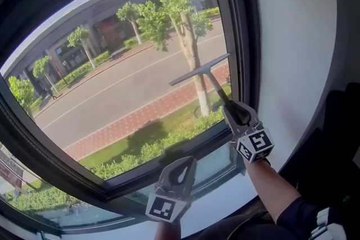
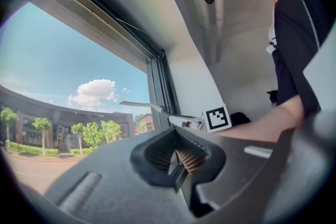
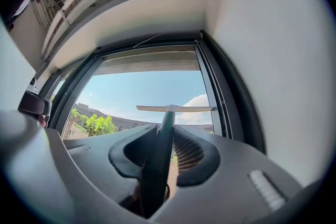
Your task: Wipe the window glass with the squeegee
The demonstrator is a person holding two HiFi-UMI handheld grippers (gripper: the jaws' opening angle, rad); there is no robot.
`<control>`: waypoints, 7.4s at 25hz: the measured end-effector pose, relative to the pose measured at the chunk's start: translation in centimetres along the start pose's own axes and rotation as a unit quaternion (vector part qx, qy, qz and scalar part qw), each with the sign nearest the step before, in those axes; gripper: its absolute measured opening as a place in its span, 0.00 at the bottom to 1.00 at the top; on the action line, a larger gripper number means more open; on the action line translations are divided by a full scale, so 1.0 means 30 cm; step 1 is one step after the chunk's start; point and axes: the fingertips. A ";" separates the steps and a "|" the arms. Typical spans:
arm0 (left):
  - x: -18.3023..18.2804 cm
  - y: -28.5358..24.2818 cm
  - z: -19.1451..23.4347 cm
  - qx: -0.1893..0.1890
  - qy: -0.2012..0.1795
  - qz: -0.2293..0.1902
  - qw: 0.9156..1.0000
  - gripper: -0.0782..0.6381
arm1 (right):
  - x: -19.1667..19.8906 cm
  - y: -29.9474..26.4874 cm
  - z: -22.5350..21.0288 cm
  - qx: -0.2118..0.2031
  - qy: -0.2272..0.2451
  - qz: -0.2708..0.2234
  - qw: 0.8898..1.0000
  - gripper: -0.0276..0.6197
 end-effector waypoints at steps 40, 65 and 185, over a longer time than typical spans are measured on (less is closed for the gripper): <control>0.030 -0.029 -0.010 0.032 0.019 0.011 0.999 0.11 | 0.460 0.248 0.013 0.010 -0.037 0.129 0.991 0.20; 0.074 -0.021 -0.003 0.037 0.028 0.019 0.999 0.11 | 0.698 0.366 0.017 0.015 -0.063 0.205 0.977 0.20; -0.139 0.590 0.231 -0.143 -0.023 -0.004 0.990 0.11 | -0.892 -0.515 0.619 -0.037 0.014 -0.231 0.972 0.20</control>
Point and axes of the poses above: the fingertips, and each gripper's own axes: y backward along the fingers, z to its left, x out of its underside, and after that the axes turned 9 degrees about x, right-handed
